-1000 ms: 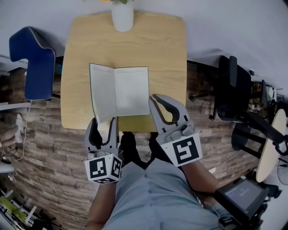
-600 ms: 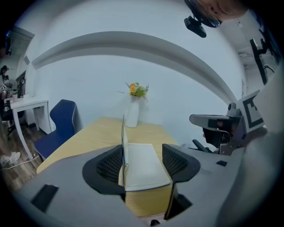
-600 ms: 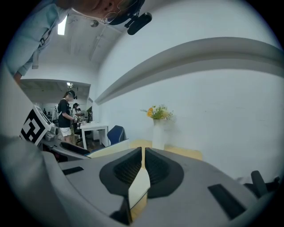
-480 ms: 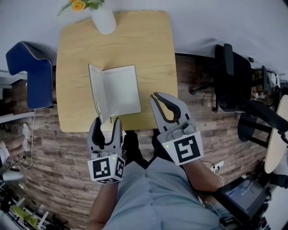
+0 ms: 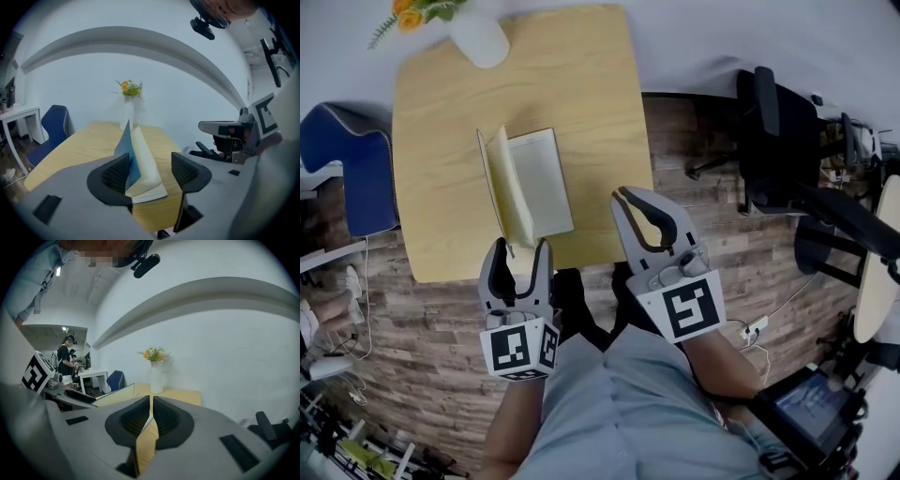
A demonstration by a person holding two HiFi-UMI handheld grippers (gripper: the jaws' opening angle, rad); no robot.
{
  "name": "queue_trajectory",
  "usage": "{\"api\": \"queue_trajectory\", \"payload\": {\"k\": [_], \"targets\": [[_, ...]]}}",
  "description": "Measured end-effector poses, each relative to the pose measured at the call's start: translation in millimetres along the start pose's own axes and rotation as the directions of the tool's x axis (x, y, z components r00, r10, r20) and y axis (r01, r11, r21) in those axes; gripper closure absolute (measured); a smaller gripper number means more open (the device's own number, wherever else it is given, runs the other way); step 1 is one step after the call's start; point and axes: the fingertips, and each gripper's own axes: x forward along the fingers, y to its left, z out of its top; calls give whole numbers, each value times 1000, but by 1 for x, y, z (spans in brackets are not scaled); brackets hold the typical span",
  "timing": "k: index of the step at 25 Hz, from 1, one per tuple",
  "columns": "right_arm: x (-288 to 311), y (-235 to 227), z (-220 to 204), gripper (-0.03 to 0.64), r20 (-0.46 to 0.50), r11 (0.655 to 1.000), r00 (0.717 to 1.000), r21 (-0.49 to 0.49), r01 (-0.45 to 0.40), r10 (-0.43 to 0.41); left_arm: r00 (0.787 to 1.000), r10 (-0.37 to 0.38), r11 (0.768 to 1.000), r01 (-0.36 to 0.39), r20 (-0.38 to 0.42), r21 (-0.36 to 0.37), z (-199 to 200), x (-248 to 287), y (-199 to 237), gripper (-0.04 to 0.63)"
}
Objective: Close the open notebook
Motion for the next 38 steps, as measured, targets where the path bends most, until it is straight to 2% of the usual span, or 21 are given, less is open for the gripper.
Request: {"api": "queue_trajectory", "payload": {"k": [12, 23, 27, 32, 35, 38], "targets": [[1, -47, -41, 566, -71, 998, 996, 49, 50, -46, 994, -55, 999, 54, -91, -7, -35, 46, -30, 299], [2, -93, -92, 566, -162, 990, 984, 106, 93, -75, 975, -95, 995, 93, -202, -20, -74, 92, -63, 299], [2, -104, -110, 566, -185, 987, 979, 124, 106, -82, 955, -115, 993, 114, -274, -20, -99, 107, -71, 299], [-6, -112, -126, 566, -211, 984, 973, 130, 125, -96, 927, -98, 994, 110, -362, 14, -118, 115, -72, 301], [-10, -114, -126, 566, -213, 983, 971, 123, 134, -105, 908, -85, 991, 119, -410, 59, -123, 117, -71, 305], [-11, -115, -117, 566, -188, 982, 975, 125, 140, -115, 896, -99, 990, 131, -434, 45, -121, 117, -72, 305]]}}
